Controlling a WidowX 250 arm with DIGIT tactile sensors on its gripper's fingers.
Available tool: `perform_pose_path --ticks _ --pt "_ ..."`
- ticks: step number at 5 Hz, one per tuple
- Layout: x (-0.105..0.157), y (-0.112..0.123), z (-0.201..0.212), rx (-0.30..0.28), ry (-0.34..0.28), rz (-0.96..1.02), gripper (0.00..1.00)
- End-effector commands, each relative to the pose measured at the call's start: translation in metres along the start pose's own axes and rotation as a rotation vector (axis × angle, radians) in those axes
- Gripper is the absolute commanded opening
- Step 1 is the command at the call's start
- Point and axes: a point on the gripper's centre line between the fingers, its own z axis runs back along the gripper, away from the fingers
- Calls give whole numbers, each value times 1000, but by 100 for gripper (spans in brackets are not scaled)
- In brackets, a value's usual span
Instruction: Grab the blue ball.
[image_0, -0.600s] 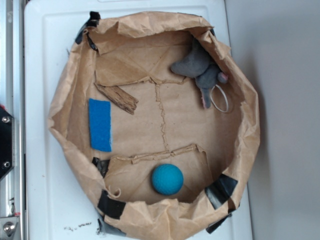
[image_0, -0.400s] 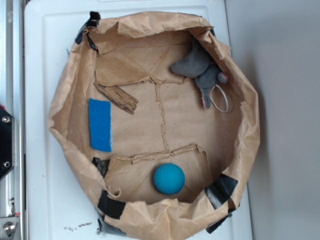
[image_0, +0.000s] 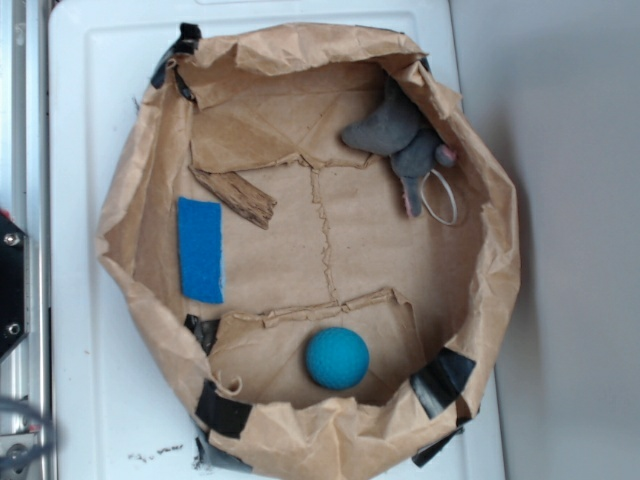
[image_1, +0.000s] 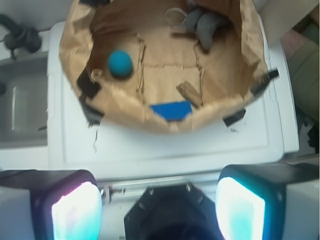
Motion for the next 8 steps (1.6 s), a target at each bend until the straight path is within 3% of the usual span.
perform_pose_path --ticks 1,2,3,6,7,8 --pt "57 -11 -36 46 -76 -217 100" --pt "102 -18 -57 -25 -44 -383 100" --pt "138 -5 -68 -16 -61 -408 100" --pt "138 -5 -68 -16 -61 -408 100" --pt "134 -14 -118 45 -47 -430 100" --pt "135 -16 -170 144 -13 -457 100"
